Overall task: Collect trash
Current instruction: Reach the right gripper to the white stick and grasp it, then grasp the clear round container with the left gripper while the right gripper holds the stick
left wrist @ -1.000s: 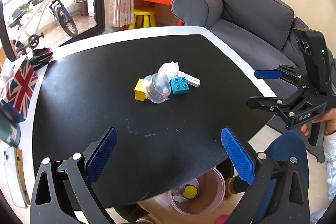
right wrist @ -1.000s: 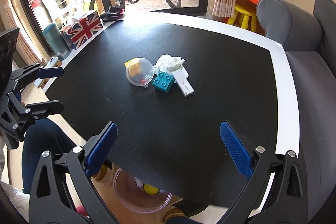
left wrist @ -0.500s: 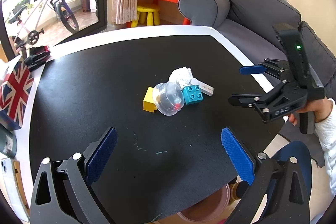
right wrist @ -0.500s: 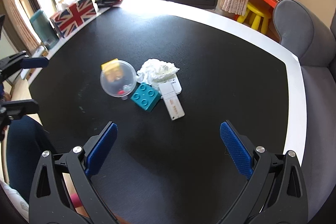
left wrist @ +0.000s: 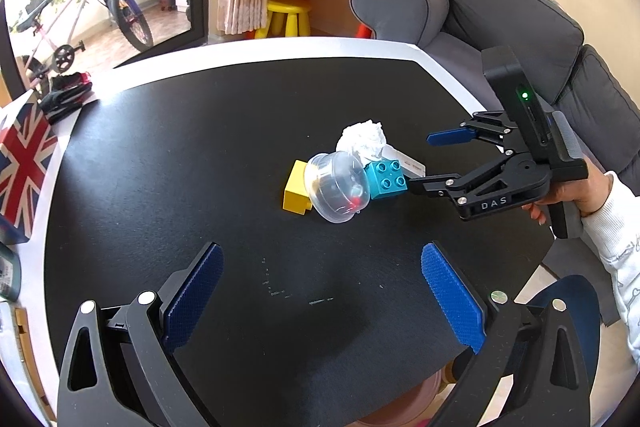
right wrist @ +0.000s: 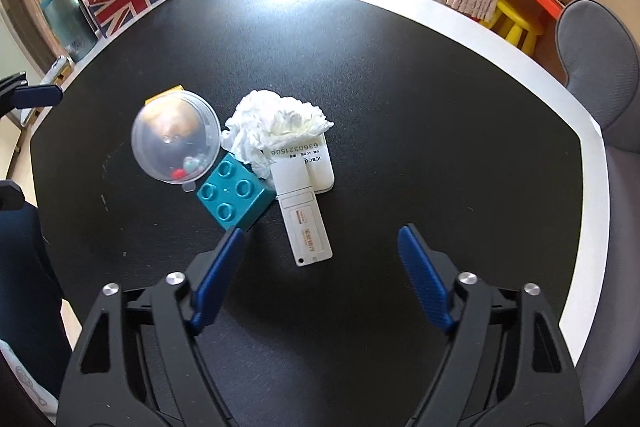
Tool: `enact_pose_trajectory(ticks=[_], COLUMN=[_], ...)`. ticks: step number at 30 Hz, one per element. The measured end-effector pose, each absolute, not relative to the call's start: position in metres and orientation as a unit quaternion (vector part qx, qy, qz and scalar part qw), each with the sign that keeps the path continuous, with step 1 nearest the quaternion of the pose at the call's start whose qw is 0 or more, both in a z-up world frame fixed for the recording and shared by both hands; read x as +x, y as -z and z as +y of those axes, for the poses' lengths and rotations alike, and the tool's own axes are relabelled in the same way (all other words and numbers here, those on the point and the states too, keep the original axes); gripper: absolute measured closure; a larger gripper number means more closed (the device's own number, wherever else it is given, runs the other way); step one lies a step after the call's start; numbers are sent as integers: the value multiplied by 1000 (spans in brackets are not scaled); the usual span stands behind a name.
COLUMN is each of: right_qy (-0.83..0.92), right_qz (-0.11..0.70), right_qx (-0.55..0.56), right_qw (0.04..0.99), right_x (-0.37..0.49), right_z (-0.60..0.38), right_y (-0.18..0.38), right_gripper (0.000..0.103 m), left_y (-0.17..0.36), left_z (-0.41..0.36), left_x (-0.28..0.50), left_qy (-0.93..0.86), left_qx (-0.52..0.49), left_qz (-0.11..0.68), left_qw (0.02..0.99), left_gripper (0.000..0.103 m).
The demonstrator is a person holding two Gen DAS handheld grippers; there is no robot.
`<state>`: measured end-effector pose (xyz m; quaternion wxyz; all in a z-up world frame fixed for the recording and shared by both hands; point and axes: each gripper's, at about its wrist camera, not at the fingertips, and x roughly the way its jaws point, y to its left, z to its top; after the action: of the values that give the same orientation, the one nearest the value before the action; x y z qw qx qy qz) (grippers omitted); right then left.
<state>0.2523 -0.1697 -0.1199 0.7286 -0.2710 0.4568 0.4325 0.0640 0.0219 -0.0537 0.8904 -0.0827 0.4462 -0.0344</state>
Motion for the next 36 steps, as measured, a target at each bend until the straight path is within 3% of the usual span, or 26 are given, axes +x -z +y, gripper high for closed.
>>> enact_pose_trajectory(ticks=[7,12,36], right_qy=[-444,-451,-422], right_qz=[456,450,456], right_qx=[-268,-270,-202], right_qw=[723,722,757], right_x=[258,256,217], right_z=[-166,-163,-196], right_y=[126,124,80], right_gripper=[50,83,84], left_y=[59,59,60], left_z=[22,22,15], left_x=[67,67,98], left_qy=[35,36,52], left_qx=[-84,-86,-78], left_qz=[451,452,458], left_qw=[888,887,884], left_gripper=[8,8,8])
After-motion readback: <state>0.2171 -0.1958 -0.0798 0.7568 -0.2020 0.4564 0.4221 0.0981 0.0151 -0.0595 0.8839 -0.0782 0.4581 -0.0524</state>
